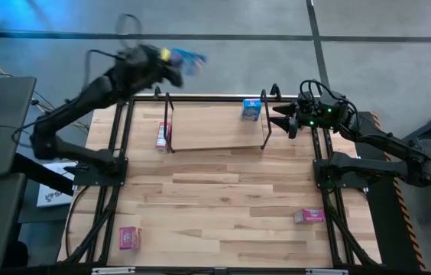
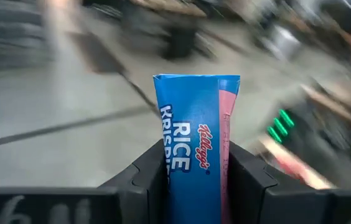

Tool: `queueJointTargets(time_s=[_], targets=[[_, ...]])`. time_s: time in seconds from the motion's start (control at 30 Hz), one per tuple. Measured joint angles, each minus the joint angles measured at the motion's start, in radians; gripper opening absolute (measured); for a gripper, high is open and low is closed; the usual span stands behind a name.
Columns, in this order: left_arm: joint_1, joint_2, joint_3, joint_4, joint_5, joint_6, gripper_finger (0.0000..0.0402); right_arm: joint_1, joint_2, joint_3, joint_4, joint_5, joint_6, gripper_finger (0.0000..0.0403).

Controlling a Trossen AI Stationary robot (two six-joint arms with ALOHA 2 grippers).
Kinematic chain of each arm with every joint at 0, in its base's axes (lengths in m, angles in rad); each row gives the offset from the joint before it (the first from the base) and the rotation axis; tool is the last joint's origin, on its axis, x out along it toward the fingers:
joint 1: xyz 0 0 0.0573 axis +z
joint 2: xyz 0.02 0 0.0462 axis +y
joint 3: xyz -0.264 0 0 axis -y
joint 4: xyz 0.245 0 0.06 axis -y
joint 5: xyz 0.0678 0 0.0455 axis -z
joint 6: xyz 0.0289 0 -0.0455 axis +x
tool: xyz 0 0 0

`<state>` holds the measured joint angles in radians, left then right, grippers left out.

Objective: Stack cereal on shelf
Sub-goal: Put the blue cereal box on the shelf aligned with the other blue cereal box

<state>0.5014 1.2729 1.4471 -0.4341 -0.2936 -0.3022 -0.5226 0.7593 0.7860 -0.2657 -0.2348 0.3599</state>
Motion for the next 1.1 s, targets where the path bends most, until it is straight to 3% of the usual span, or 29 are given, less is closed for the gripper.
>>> queueJointTargets(time_s=[0.13,0.23,0.43,0.73,1.1], targets=[[-0.112,0.112,0.014,-0.005,0.201,0.044,0.0116,0.000,-0.003,0.000,0.006,0.000,0.005,0.0279],[-0.187,0.198,0.017,0.000,0.260,0.060,0.0116,0.000,-0.008,0.000,0.034,0.000,0.006,0.0279],[-0.265,0.357,0.018,0.024,0.248,0.147,0.0115,0.000,-0.017,0.000,0.118,0.000,0.002,0.0279],[-0.269,0.521,0.018,0.123,0.243,0.301,0.0115,0.000,-0.017,0.000,0.133,0.000,0.006,0.0279],[-0.264,0.616,0.018,0.277,0.245,0.406,0.0115,0.000,-0.017,0.000,0.130,0.000,0.006,0.0279]])
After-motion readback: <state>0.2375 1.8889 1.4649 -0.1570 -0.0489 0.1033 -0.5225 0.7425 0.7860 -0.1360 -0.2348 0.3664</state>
